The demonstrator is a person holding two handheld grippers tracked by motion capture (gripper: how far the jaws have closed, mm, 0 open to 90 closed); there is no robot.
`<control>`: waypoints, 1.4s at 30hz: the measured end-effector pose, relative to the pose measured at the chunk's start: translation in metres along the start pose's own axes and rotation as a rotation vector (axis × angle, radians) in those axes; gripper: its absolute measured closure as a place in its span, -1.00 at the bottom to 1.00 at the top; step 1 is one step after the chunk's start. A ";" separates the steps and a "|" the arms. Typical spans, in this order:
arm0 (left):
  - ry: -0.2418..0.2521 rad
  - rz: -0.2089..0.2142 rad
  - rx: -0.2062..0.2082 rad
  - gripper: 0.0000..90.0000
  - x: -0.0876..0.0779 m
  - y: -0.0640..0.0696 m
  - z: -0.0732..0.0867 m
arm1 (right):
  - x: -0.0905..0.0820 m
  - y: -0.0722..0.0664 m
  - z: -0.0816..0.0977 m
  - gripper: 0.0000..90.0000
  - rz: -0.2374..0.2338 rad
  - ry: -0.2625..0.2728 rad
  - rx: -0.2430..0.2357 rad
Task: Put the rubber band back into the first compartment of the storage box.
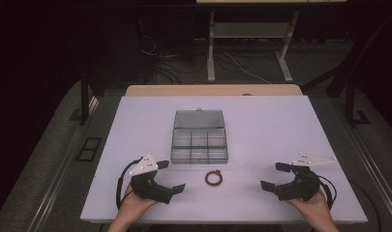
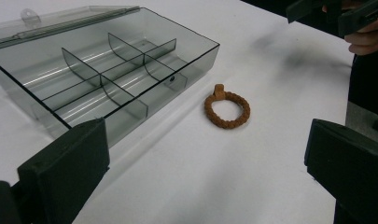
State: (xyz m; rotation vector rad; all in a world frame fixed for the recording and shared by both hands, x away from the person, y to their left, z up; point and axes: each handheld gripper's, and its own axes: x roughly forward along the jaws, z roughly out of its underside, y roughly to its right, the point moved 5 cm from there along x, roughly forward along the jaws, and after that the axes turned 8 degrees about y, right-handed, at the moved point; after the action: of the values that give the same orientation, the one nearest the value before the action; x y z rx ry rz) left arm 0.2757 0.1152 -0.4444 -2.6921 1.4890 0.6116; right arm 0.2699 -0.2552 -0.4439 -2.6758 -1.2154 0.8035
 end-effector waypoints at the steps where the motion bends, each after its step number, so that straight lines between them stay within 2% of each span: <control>1: -0.005 0.002 0.003 -1.00 0.001 0.000 0.000 | 0.000 0.000 0.000 -0.98 -0.001 -0.001 0.001; 7: -0.018 0.012 0.014 -1.00 0.002 0.003 -0.002 | 0.000 0.000 0.001 -0.98 -0.002 -0.006 0.005; 15: -0.051 0.035 0.049 -1.00 0.006 0.009 -0.008 | 0.000 0.000 0.002 -0.98 -0.001 -0.014 0.007; 26: -0.073 0.028 0.086 -1.00 0.014 0.015 -0.023 | 0.000 0.000 0.002 -0.98 -0.017 -0.008 0.012; 32: -0.084 0.052 0.100 -1.00 0.023 0.018 -0.034 | -0.001 0.000 0.002 -0.98 -0.018 -0.005 0.014; 42: -0.153 0.101 0.131 -1.00 0.041 0.021 -0.045 | -0.002 0.000 0.002 -0.98 -0.015 -0.008 0.014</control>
State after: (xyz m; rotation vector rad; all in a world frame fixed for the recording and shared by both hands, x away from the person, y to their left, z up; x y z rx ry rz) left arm 0.2932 0.0619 -0.4132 -2.4275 1.5734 0.6812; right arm 0.2680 -0.2569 -0.4454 -2.6517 -1.2248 0.8182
